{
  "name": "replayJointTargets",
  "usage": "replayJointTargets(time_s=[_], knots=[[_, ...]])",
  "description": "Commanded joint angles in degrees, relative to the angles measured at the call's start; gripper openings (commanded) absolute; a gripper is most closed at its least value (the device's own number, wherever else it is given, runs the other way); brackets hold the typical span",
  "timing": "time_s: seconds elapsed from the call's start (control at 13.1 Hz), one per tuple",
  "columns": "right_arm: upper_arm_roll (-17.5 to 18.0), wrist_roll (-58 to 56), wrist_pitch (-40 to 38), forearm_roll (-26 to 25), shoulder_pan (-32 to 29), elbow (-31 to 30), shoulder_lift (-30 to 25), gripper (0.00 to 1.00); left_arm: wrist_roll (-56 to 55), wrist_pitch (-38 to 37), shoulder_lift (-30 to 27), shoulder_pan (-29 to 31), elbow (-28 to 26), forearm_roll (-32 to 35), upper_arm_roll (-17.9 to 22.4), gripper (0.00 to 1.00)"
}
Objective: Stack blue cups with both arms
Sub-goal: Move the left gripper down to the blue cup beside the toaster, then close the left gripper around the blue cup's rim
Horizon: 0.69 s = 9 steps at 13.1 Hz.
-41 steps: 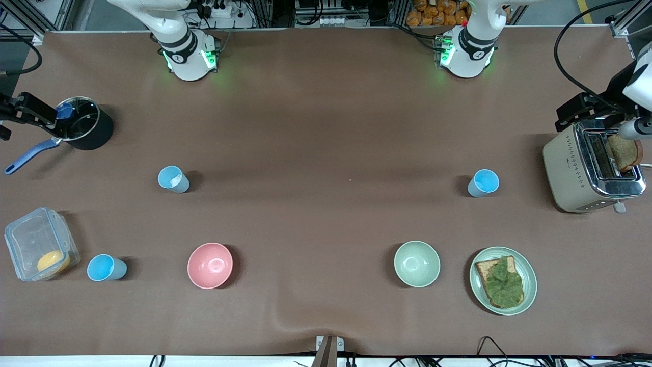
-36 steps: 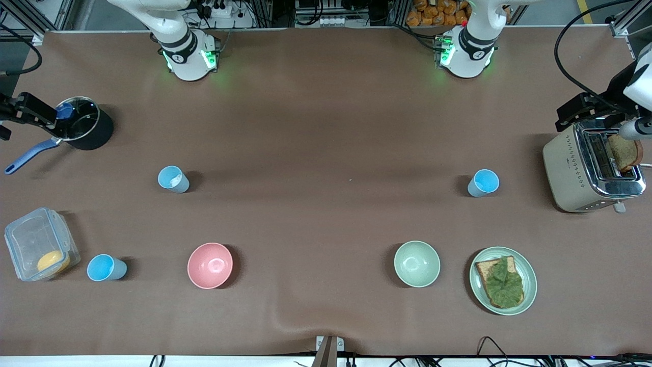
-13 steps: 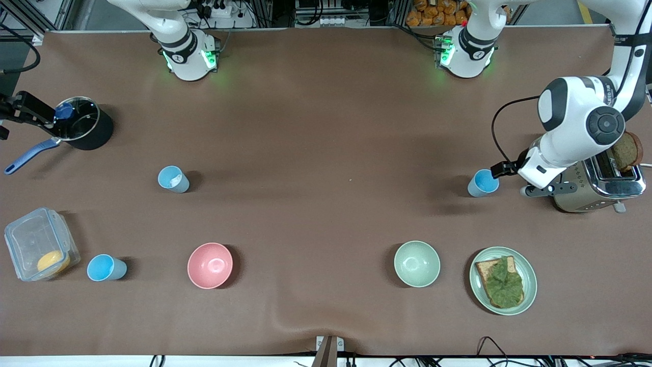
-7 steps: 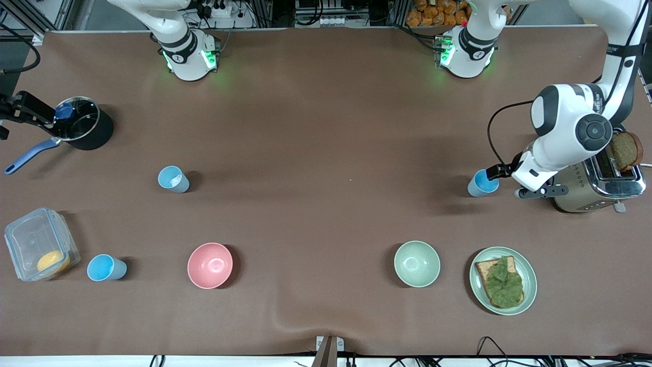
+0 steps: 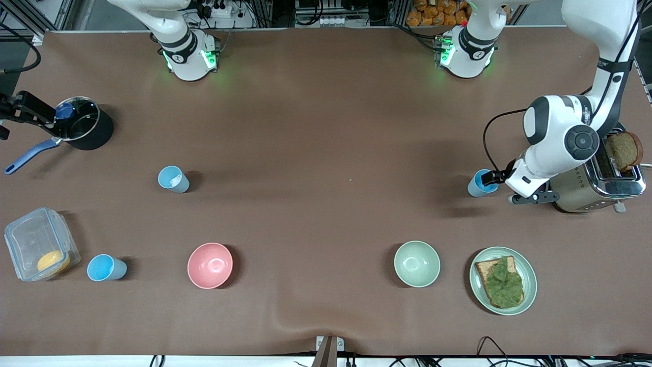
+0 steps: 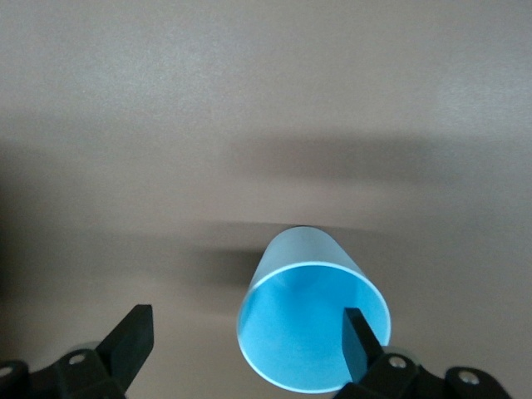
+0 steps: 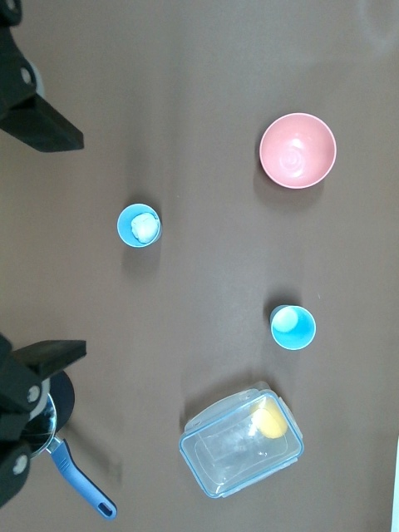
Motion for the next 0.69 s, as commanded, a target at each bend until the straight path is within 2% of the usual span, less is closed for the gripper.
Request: replayJointTargets(time_s=[0.0,0.61], knots=[[0.7,-0.2,-0.8,-0.6,-0.5,0.7,-0.3,1.0,1.1,0.9,0.0,1.5,-0.5,1.0,-0.2,1.0],[0.7,0.3,-3.6,0.1,-0.4,1.1,-0.5,1.0,1.1,1.4,1.7,1.4,-0.6,1.0,-0.3,1.0]])
